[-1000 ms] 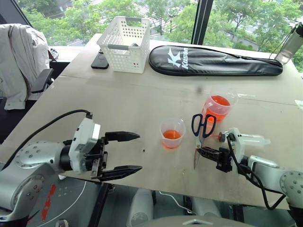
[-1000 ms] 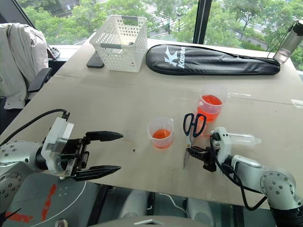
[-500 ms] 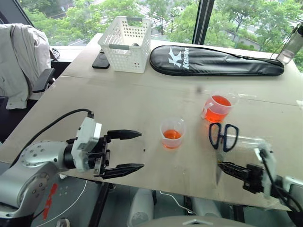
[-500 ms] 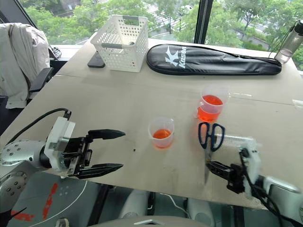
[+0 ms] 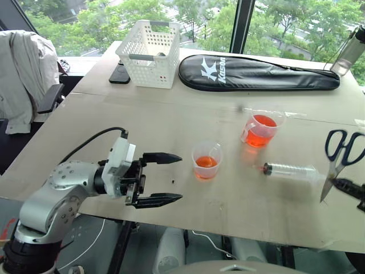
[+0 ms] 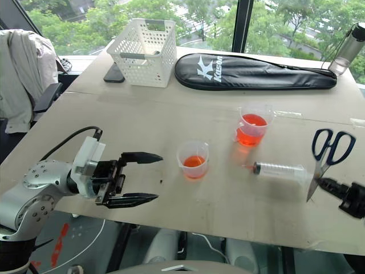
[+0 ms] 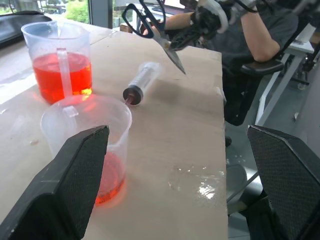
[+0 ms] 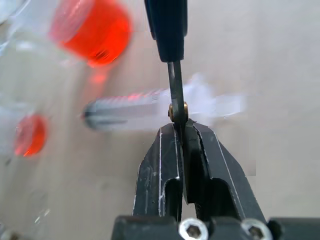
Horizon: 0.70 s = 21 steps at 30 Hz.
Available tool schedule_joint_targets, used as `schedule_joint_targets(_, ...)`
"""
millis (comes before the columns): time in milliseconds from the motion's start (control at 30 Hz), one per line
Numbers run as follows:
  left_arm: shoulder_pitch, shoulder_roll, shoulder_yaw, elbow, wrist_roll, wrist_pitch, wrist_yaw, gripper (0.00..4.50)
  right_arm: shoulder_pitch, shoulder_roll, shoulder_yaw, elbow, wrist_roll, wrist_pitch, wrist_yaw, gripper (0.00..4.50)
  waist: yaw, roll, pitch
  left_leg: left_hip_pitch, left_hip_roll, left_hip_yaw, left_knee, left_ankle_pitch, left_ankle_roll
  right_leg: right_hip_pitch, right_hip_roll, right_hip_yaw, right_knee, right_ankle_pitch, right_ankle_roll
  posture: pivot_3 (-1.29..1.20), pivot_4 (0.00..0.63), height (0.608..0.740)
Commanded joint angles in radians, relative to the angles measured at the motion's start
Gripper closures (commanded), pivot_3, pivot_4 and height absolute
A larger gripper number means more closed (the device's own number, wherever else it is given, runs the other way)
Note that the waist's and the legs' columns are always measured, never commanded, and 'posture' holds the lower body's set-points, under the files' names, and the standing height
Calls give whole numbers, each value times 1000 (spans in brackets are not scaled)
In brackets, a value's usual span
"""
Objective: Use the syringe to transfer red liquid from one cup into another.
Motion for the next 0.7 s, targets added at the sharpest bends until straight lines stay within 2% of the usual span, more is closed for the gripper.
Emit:
schedule_joint_targets(33, -1, 1, 8, -1, -2, -20, -16, 0, -85, -59, 15, 148, -91, 53, 70, 4464, 2, 0, 0, 0, 0, 0, 0, 0, 0, 0, 0, 0, 0, 0, 0, 0, 150, 724)
schedule_joint_targets(100, 18, -2, 18, -16, -2, -23, -6, 0, -144, -110, 82, 231, -192, 77, 125, 4464, 2, 1, 1, -1, 0, 0, -1, 0, 1, 0, 1, 0, 0, 0, 0, 0, 150, 724)
schedule_joint_targets(300, 51, -3, 35, -39, -5, -26, 11, 0, -261, -169, 223, 337, -420, 106, 253, 4464, 4, 3, 2, -1, 0, 0, -1, -1, 1, -1, 1, 0, 0, -1, 1, 0, 150, 724)
schedule_joint_targets(400, 57, -5, 37, -41, -5, -29, 20, 0, -319, -157, 258, 362, -511, 87, 263, 3522, 2, 4, 2, 0, 0, 1, 0, -1, 1, -1, 1, 1, 0, -2, 4, 0, 150, 724)
schedule_joint_targets(500, 57, -9, 32, -40, -1, -35, 28, 0, -339, -146, 228, 350, -576, 83, 265, 1951, 3, 4, 2, 0, 0, 1, 1, -1, 1, 0, 1, 1, 0, -2, 5, 0, 150, 724)
schedule_joint_targets(533, 56, -11, 30, -38, 0, -37, 30, 0, -335, -144, 204, 339, -589, 87, 267, 1549, 3, 4, 2, 0, 0, 1, 1, -1, 1, 0, 1, 1, 0, -2, 5, 0, 150, 724)
schedule_joint_targets(633, 48, -13, 24, -33, 2, -39, 30, 0, -230, -156, 136, 232, -689, 34, 309, 105, 7, 4, 2, -1, 0, 1, 1, -1, 1, 0, 1, 1, 0, -2, 5, 0, 150, 724)
schedule_joint_targets(700, 41, -13, 23, -23, 5, -42, 24, 0, -112, -144, 55, 109, -793, -66, 363, 105, 8, 5, 2, -1, 0, 0, 0, -1, 1, -1, 2, 1, 0, -2, 5, 0, 150, 724)
